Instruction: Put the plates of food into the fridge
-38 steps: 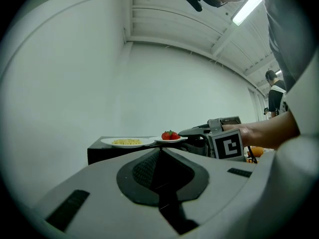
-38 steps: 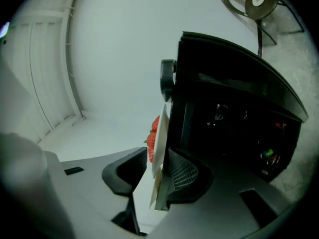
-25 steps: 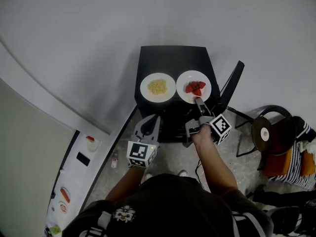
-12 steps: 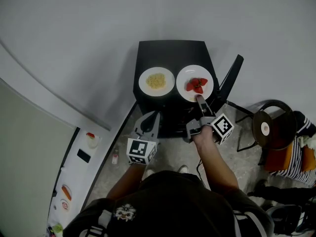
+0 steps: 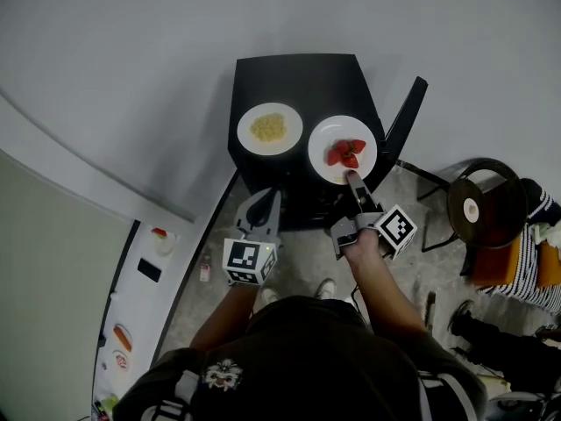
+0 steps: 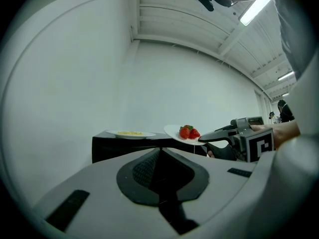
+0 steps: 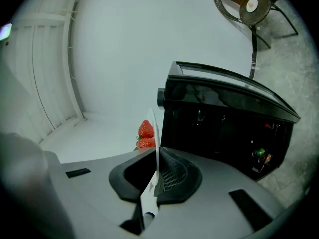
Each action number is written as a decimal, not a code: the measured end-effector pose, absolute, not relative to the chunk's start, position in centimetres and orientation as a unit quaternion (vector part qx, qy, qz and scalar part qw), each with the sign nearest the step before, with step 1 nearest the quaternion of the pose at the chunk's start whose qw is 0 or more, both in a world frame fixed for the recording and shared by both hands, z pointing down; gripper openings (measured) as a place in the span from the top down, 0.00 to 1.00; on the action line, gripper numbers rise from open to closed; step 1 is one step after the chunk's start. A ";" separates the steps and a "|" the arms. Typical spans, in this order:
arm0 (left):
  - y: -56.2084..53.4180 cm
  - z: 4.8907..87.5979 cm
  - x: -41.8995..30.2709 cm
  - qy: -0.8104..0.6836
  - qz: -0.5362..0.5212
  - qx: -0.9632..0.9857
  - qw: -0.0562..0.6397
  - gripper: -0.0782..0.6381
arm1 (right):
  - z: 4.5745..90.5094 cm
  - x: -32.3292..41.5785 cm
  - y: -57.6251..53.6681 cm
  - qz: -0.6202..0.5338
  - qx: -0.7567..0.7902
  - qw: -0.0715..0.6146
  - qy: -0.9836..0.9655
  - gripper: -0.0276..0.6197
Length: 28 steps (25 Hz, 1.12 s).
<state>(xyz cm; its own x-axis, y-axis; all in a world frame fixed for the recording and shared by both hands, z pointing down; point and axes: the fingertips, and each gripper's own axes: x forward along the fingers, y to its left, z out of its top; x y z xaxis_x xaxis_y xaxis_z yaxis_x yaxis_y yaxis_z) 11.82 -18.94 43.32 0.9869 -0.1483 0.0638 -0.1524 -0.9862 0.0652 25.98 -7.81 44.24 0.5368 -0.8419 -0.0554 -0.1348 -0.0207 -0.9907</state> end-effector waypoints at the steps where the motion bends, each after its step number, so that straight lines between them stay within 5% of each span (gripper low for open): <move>1: -18.0 43.4 11.0 -0.076 0.027 0.996 0.032 0.85 | 44.4 24.9 -6.7 -0.297 -0.646 0.591 0.381 0.91; 28: -17.8 50.1 10.0 -0.077 0.091 0.992 0.029 0.85 | 56.5 20.4 -4.0 -0.384 -0.666 0.551 0.325 0.91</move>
